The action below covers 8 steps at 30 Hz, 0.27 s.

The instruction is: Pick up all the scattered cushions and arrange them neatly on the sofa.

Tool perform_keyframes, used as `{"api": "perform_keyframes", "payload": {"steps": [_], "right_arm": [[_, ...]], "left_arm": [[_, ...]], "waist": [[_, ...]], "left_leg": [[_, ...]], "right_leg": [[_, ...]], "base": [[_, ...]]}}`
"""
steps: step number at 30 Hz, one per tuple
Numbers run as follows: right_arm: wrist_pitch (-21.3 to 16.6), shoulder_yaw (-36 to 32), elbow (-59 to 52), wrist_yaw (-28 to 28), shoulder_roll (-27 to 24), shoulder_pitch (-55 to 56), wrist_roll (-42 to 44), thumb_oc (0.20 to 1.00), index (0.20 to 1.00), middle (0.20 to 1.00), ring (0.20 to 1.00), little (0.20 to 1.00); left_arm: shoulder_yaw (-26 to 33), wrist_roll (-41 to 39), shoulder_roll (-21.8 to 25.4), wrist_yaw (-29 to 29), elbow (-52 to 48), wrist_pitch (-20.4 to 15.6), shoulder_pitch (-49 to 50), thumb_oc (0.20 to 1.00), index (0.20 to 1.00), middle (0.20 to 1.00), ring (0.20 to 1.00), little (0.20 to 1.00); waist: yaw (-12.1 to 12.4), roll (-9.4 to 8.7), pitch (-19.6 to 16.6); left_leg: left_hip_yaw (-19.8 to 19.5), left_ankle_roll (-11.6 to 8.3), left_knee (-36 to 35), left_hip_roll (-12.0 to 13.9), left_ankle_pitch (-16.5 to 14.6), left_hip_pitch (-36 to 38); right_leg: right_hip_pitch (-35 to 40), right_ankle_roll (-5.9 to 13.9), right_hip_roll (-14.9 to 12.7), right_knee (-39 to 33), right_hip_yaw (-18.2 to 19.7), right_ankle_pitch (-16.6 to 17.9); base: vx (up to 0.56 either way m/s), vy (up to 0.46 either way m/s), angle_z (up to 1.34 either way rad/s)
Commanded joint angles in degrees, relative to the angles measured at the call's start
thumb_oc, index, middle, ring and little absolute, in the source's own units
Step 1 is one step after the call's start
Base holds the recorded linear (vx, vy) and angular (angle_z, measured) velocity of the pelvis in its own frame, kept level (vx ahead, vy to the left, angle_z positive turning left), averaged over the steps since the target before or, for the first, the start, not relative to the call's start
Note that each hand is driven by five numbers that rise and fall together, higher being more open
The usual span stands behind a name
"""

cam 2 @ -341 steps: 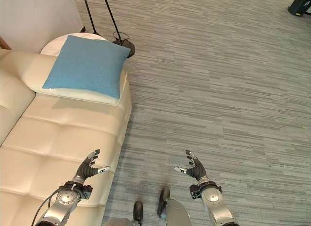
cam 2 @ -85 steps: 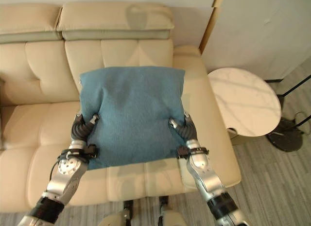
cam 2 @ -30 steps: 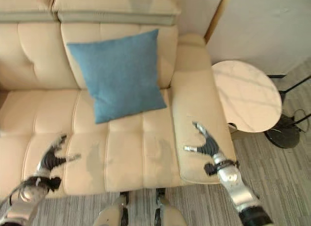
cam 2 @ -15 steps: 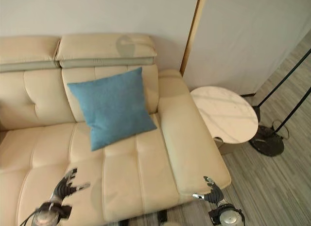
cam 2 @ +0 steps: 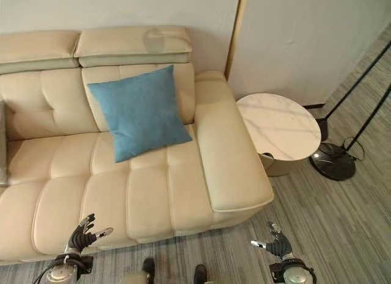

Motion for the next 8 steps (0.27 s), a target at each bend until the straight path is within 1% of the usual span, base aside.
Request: {"api": "perform_keyframes", "payload": {"steps": [1,2,8], "right_arm": [[-1.25,-0.8,0.59,0.36,1.05,-1.48,1.32,1.0,1.0,1.0,1.0,1.0],[-1.12,-1.0,1.32,0.59,1.24,-1.0,1.69,1.0,1.0,1.0,1.0,1.0],[-0.98,-1.04,2.84,0.64,1.58,-1.13,1.68,1.0,1.0,1.0,1.0,1.0]], "left_arm": [[0.35,2.31,2.97,-0.04,-2.09,-1.71,0.42,1.0,1.0,1.0,1.0,1.0],[-0.01,3.24,3.09,-0.42,-2.57,-1.29,1.01,1.0,1.0,1.0,1.0,1.0],[-0.52,4.58,3.4,-1.01,-2.22,-1.04,1.3,1.0,1.0,1.0,1.0,1.0]], "waist": [[1.13,-0.52,-2.92],[0.84,-0.13,-3.54],[0.8,-0.02,-3.89]], "left_leg": [[0.76,3.02,-8.68,-2.09,0.67,1.5],[0.5,3.13,-10.54,-2.36,0.87,2.81],[0.57,3.36,-10.98,-2.62,0.41,3.81]], "right_leg": [[0.64,7.65,0.97,-0.85,1.76,-5.7],[1.05,7.83,0.9,-1.03,1.61,-5.63],[1.44,8.15,0.48,-1.04,1.81,-5.13]], "base": [[0.08,0.098,0.41],[0.08,0.099,0.31],[0.0,0.069,0.07]]}}
